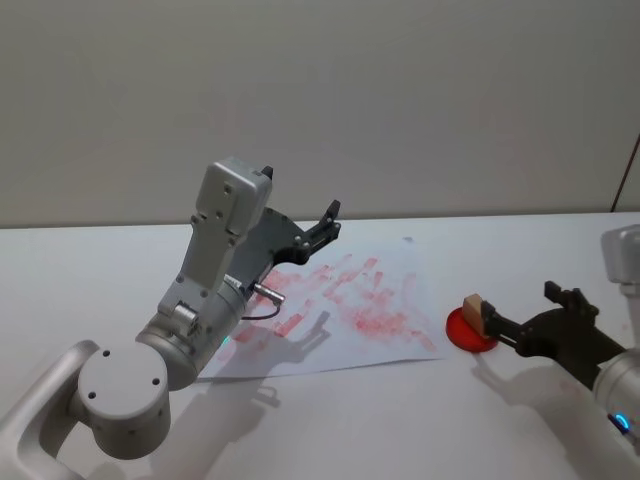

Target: Use the one hand to pick up the stamp and affix it onto the A4 paper.

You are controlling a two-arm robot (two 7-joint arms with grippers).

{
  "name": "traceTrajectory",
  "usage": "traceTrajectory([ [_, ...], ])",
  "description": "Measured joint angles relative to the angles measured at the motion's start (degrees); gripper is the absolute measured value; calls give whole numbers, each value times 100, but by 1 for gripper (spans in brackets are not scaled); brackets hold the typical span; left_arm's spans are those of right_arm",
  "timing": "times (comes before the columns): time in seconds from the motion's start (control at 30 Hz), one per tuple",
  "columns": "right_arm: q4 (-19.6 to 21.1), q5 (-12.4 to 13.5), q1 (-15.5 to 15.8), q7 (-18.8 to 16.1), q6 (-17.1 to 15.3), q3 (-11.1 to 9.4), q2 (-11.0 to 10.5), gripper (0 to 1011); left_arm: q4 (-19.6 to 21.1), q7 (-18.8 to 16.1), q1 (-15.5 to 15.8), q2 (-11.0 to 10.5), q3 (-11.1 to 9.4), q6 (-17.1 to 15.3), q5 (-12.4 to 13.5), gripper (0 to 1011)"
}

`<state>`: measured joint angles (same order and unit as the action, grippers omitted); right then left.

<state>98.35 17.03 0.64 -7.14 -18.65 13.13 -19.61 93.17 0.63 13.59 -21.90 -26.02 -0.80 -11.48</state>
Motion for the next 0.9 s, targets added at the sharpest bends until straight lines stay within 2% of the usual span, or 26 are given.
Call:
traceTrajectory([
  [0.53, -794, -507, -668, -628, -366, 183, 310, 1001, 0, 0, 0, 0, 0, 0, 0, 1001],
  [0.9, -1102, -717, -910, -803, -491, 262, 438, 1001, 0, 0, 0, 0, 0, 0, 0, 1001],
])
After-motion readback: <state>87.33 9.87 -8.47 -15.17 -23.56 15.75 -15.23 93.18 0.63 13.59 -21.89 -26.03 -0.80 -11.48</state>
